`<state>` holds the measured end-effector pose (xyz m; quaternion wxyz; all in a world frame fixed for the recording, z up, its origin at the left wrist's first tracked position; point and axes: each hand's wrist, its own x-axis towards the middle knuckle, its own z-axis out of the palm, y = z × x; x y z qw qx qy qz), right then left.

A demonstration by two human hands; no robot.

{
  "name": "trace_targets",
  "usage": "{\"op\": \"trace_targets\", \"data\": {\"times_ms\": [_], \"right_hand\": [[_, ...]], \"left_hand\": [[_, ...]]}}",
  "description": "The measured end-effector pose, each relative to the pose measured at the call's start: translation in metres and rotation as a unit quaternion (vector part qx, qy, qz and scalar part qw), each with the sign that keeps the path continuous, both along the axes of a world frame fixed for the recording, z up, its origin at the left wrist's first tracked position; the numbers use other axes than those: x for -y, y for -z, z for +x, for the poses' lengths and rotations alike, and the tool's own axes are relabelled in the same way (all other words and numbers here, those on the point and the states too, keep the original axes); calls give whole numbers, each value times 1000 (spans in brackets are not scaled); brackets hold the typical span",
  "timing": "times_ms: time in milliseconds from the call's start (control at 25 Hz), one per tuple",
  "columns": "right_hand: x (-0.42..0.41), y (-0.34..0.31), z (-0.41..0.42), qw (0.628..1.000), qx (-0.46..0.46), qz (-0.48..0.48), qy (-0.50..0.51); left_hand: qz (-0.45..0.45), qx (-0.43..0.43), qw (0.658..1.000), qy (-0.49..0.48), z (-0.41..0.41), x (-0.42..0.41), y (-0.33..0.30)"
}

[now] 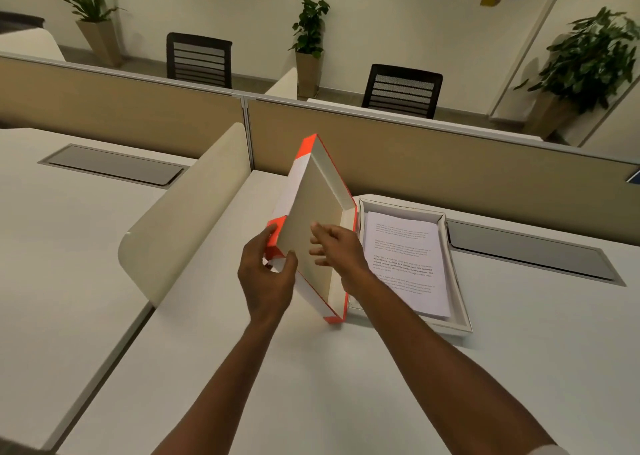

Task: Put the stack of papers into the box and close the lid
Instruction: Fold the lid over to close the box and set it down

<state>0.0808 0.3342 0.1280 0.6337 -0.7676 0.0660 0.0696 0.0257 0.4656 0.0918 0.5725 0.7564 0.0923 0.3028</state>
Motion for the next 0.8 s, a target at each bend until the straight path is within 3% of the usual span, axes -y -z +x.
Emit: {"op": "trace_targets", "data": {"times_ms": [240,640,800], "right_hand": [[-15,-42,35,991,-69,113,31],[-4,-58,47,985,-41,133,105],[9,-66,40,981,-32,162,99]], "left_hand": [[54,29,998,17,-4,27,-6],[108,26,992,58,-8,46,-7],[52,41,989,133,-13,45,-5]]}}
